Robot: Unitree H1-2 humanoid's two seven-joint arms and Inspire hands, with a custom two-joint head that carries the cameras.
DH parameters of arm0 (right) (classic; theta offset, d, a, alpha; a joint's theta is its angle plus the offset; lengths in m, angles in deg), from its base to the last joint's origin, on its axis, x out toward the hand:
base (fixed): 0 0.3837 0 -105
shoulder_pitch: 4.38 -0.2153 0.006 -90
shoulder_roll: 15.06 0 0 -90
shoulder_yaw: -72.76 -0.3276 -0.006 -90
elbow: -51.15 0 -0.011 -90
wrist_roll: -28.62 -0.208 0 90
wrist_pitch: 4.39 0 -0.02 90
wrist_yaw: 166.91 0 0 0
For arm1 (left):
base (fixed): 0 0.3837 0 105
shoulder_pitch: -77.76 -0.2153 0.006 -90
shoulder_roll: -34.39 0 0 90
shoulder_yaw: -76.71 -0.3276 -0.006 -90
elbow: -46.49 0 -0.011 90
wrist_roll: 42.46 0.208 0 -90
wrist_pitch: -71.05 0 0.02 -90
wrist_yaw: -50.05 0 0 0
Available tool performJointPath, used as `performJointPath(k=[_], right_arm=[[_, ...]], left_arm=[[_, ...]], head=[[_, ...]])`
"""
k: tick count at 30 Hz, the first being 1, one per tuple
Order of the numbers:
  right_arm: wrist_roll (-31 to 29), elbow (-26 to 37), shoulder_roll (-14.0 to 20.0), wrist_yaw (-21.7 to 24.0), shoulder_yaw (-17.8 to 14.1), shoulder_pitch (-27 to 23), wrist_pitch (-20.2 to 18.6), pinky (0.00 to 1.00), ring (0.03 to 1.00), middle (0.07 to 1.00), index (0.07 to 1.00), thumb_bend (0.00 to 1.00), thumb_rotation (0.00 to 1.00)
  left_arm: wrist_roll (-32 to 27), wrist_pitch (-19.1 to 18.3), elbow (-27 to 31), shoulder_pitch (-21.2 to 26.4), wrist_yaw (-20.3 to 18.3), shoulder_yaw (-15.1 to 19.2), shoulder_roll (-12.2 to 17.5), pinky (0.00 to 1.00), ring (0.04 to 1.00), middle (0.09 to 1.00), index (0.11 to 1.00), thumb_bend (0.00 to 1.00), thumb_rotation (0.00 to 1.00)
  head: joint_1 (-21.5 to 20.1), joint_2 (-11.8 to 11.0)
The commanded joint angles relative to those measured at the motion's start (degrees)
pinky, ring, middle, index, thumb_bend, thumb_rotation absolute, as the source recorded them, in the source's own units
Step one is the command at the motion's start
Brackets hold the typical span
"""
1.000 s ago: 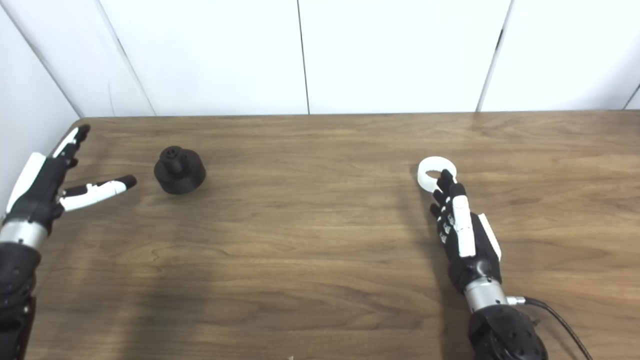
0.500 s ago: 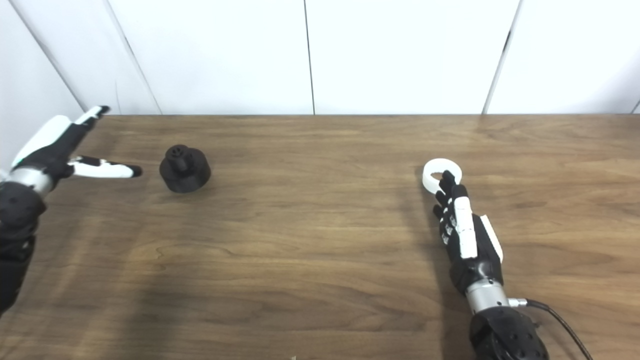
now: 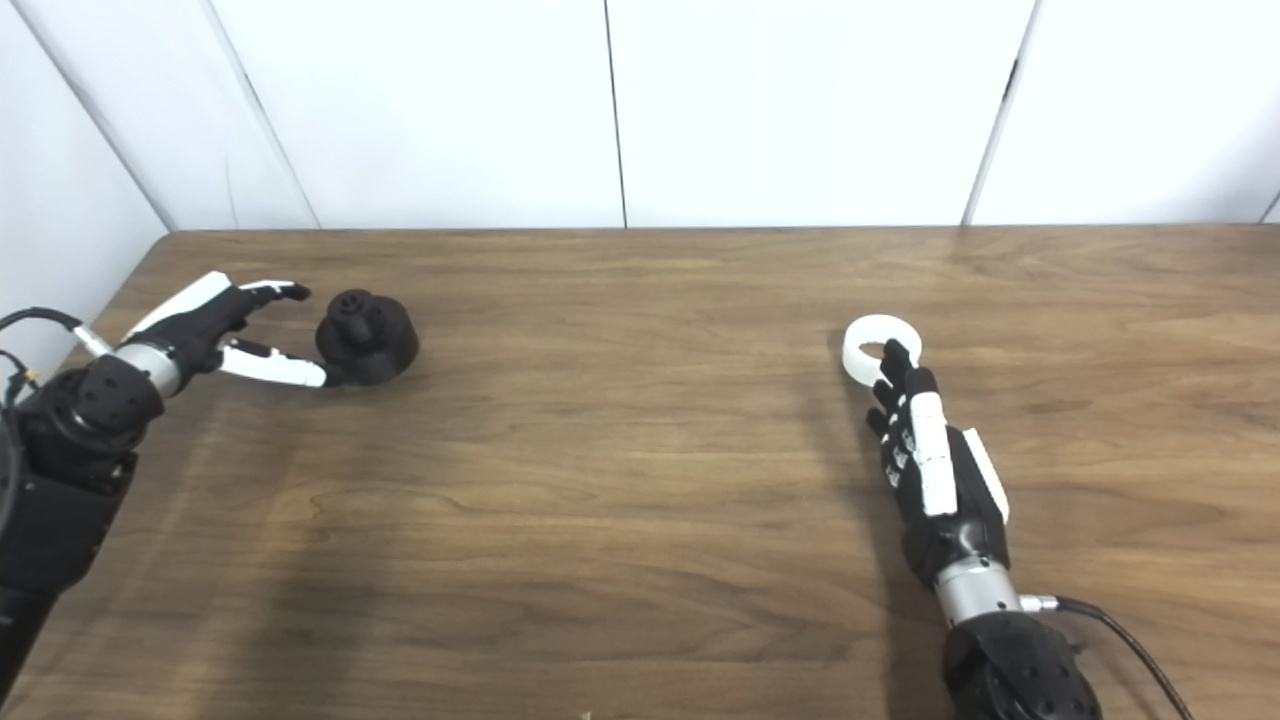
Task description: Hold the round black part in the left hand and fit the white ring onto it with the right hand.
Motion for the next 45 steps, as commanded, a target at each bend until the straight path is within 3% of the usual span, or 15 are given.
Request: performJointPath(k=[1, 7, 19, 30, 45], right_arm=[[-0.2, 1.6, 0.1, 0.1, -0.1, -1.5, 1.6, 1.00, 1.000, 1.000, 0.972, 0.55, 1.00], [-0.2, 1.9, 0.1, 0.1, -0.2, -1.3, 1.6, 1.00, 1.000, 1.000, 0.974, 0.56, 1.00], [0.0, 2.5, 0.4, 0.3, -0.1, -0.7, 2.3, 1.00, 1.000, 1.000, 0.974, 0.57, 1.00], [-0.1, 3.4, 1.0, 0.5, -0.1, 0.1, 2.4, 1.00, 1.000, 1.000, 0.978, 0.58, 1.00], [0.0, 4.3, 1.4, 0.6, -0.2, 0.8, 2.1, 1.00, 1.000, 0.996, 0.961, 0.59, 1.00]], left_arm=[[0.2, 0.6, -0.4, 4.1, 0.5, -0.6, 1.6, 0.97, 1.000, 0.996, 0.889, 0.99, 0.35], [0.6, 0.4, -1.6, 5.5, 0.2, -3.2, 2.1, 0.95, 1.000, 0.989, 0.885, 0.98, 0.35], [0.6, 0.0, -3.1, 5.1, 2.7, -3.0, 0.2, 0.94, 1.000, 0.986, 0.909, 0.98, 0.30], [0.7, 2.4, -5.5, 5.1, 5.7, -4.4, -0.7, 0.92, 1.000, 0.965, 0.879, 0.98, 0.30], [0.7, 6.1, -7.7, 4.0, 11.3, -4.2, -2.3, 0.89, 0.993, 0.946, 0.830, 0.90, 0.20]], head=[[0.0, 0.1], [-0.1, 0.0], [-0.7, -0.1], [-0.8, -0.2], [-1.2, -1.2]])
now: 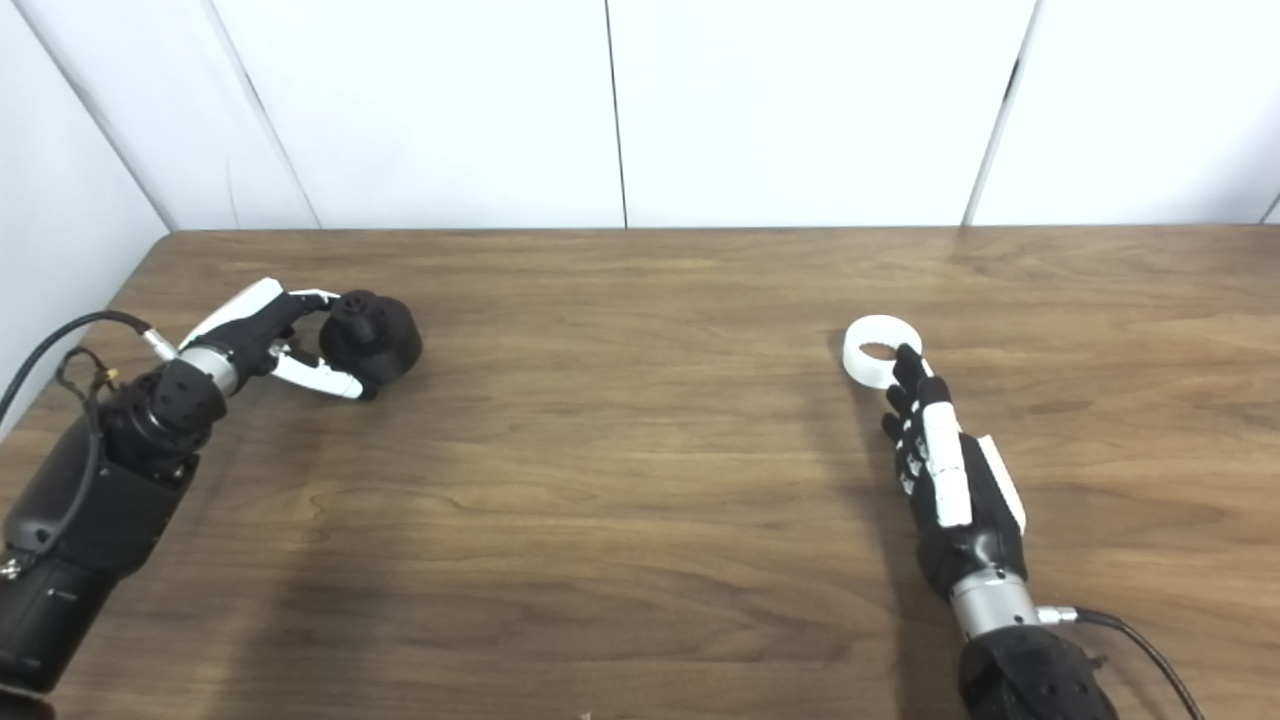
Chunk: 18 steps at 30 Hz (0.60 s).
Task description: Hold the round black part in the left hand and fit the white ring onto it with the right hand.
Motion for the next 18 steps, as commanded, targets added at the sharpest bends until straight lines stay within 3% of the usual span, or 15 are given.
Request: performJointPath(k=[1, 11, 18], right_arm=[[-0.5, 2.2, 0.2, 0.4, -0.1, -0.9, 1.9, 1.00, 1.000, 0.997, 0.962, 0.59, 1.00], [-0.8, 2.0, 0.8, 1.0, -0.2, -0.5, 2.4, 1.00, 1.000, 0.994, 0.978, 0.61, 1.00], [-0.6, 2.1, 0.9, 1.1, 0.0, -0.6, 2.1, 1.00, 1.000, 0.995, 0.990, 0.61, 1.00]], left_arm=[[0.8, 1.5, -0.1, 1.6, 2.4, 0.7, 1.0, 0.90, 0.993, 0.946, 0.828, 0.90, 0.20], [1.3, 3.3, -0.8, 1.1, 5.6, 0.8, 0.2, 0.89, 0.974, 0.911, 0.773, 0.82, 0.11], [1.4, 2.7, -0.5, 1.2, 5.8, 0.6, 0.1, 0.89, 0.980, 0.912, 0.743, 0.80, 0.12]], head=[[0.0, 0.0], [0.0, -0.5], [-0.1, -0.1]])
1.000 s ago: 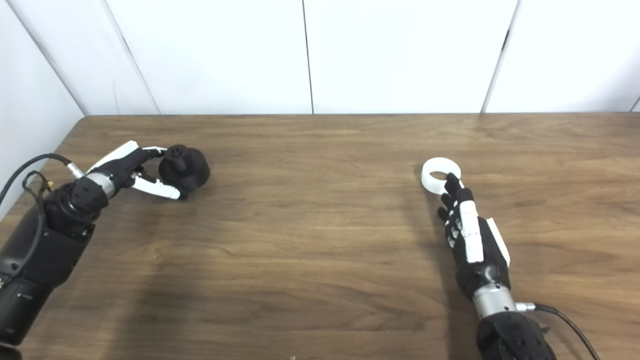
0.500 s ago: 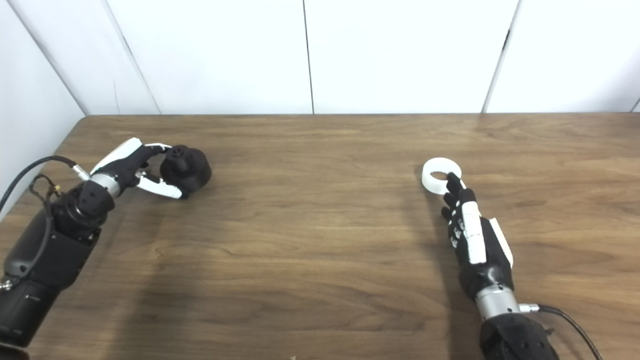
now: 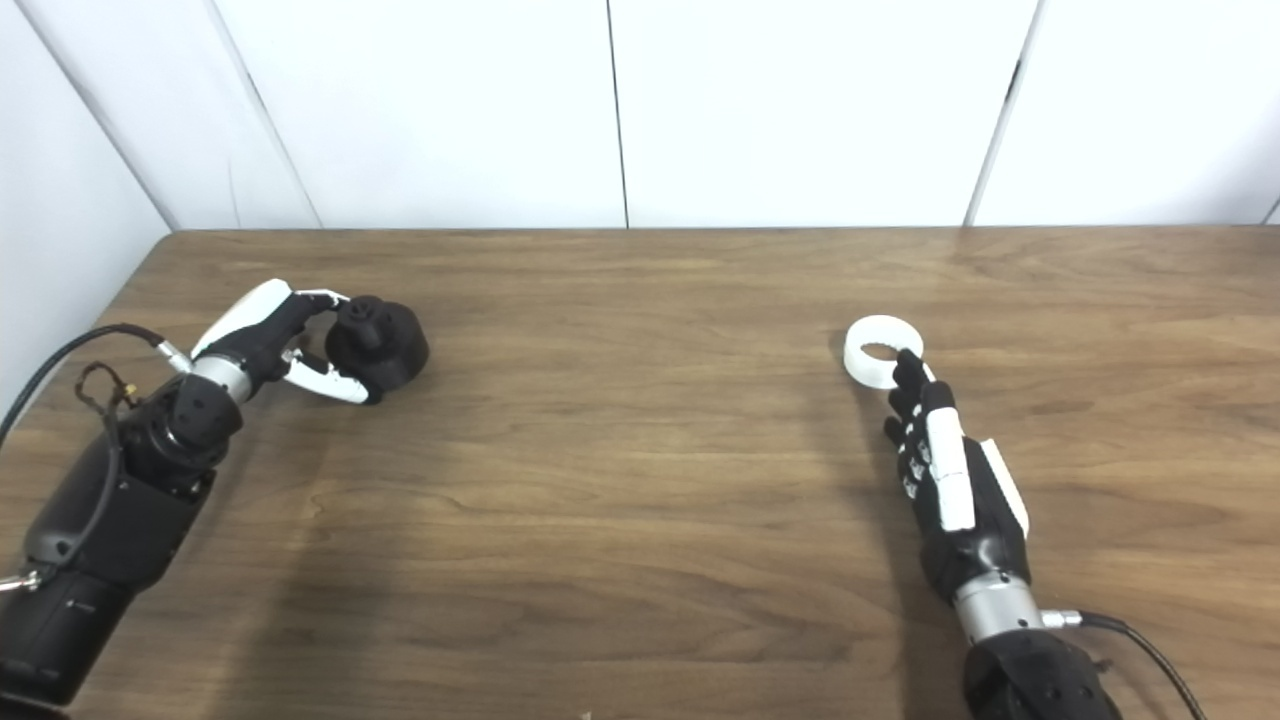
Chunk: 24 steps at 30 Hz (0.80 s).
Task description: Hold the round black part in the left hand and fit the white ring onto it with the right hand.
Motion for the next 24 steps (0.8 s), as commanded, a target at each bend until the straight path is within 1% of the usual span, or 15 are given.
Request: performJointPath(k=[1, 6, 12, 15, 20, 24], right_arm=[[-0.5, 2.1, 0.4, 0.8, 0.1, -0.9, 2.0, 1.00, 1.000, 0.996, 0.992, 0.61, 1.00], [-0.6, 1.9, 0.4, 1.1, 0.3, -0.9, 2.1, 1.00, 1.000, 0.999, 0.997, 0.59, 1.00], [-0.5, 1.8, 0.3, 0.9, 0.4, -1.1, 1.7, 1.00, 1.000, 1.000, 1.000, 0.60, 1.00], [-0.5, 1.6, 0.3, 1.0, 0.4, -1.2, 1.8, 1.00, 1.000, 1.000, 1.000, 0.60, 1.00], [-0.4, 1.5, 0.3, 1.0, 0.6, -1.2, 1.9, 1.00, 1.000, 0.999, 1.000, 0.60, 1.00], [-0.6, 1.9, 0.3, 1.0, 0.6, -1.2, 1.0, 1.00, 1.000, 1.000, 1.000, 0.60, 1.00]], left_arm=[[1.2, 0.4, 0.7, 2.1, 1.4, 0.5, 1.6, 0.89, 0.979, 0.912, 0.740, 0.80, 0.12], [1.6, 0.6, 1.1, 1.9, 1.3, 0.4, 1.8, 0.87, 0.976, 0.919, 0.729, 0.80, 0.13], [2.0, 1.3, 1.4, 1.6, 1.9, 0.8, 1.7, 0.87, 0.974, 0.923, 0.703, 0.79, 0.14], [1.9, 0.5, 1.9, 1.6, 1.5, 0.8, 1.6, 0.87, 0.980, 0.929, 0.709, 0.79, 0.15], [1.9, 0.3, 3.3, 1.1, 0.7, 0.7, 1.7, 0.89, 0.987, 0.925, 0.713, 0.79, 0.16], [1.8, -0.5, 5.2, 0.6, -0.4, 0.6, 1.8, 0.91, 0.990, 0.928, 0.725, 0.79, 0.17]], head=[[0.0, 0.1], [0.1, 0.2], [0.2, 0.2], [0.1, 0.2], [0.0, 0.2], [-0.1, 0.5]])
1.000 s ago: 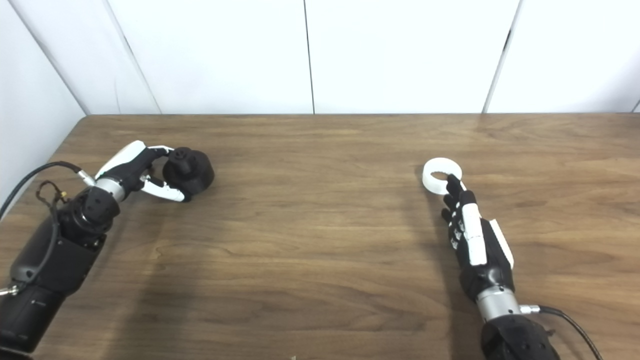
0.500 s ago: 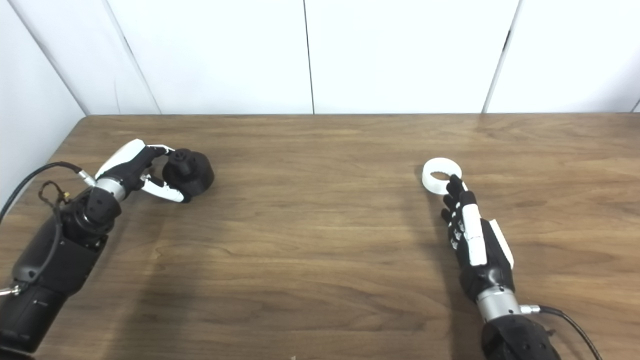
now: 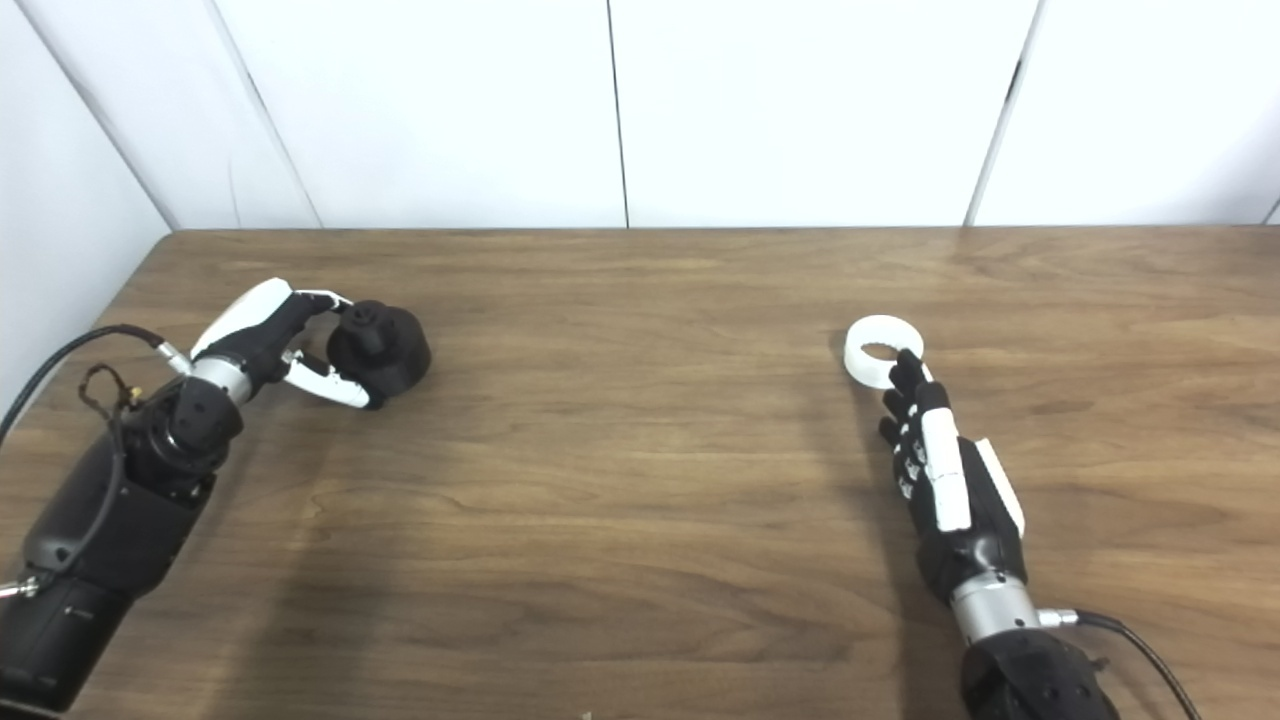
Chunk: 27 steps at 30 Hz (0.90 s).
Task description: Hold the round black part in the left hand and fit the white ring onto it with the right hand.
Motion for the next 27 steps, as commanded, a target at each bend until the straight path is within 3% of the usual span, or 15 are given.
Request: performJointPath(k=[1, 17, 22, 27], right_arm=[[-0.7, 2.0, 0.2, 0.7, 0.2, -1.1, 1.0, 1.00, 1.000, 1.000, 1.000, 0.60, 1.00], [-0.4, 2.4, -0.3, 0.5, 1.1, -0.8, 0.4, 1.00, 1.000, 0.999, 1.000, 0.60, 1.00], [-0.3, 2.6, -0.3, 0.4, 1.3, -0.7, 0.3, 1.00, 1.000, 0.999, 1.000, 0.60, 1.00], [-0.1, 2.9, -0.5, 0.1, 1.3, -0.6, -0.1, 1.00, 1.000, 1.000, 1.000, 0.60, 1.00]], left_arm=[[0.5, 0.0, 2.9, 1.5, 0.2, 0.7, 1.7, 0.91, 0.986, 0.925, 0.722, 0.79, 0.17], [0.1, -1.5, 17.5, -3.0, -5.8, -0.9, -0.2, 0.90, 0.982, 0.926, 0.686, 0.81, 0.16], [2.0, -2.4, 21.4, -3.8, -7.6, -3.2, -1.1, 0.89, 0.987, 0.926, 0.685, 0.81, 0.17], [1.9, -0.9, 24.3, -4.9, -7.8, -4.6, -2.4, 0.89, 0.980, 0.919, 0.674, 0.82, 0.16]], head=[[0.1, 0.0], [-0.6, 0.4], [-0.9, 0.5], [-1.3, 0.6]])
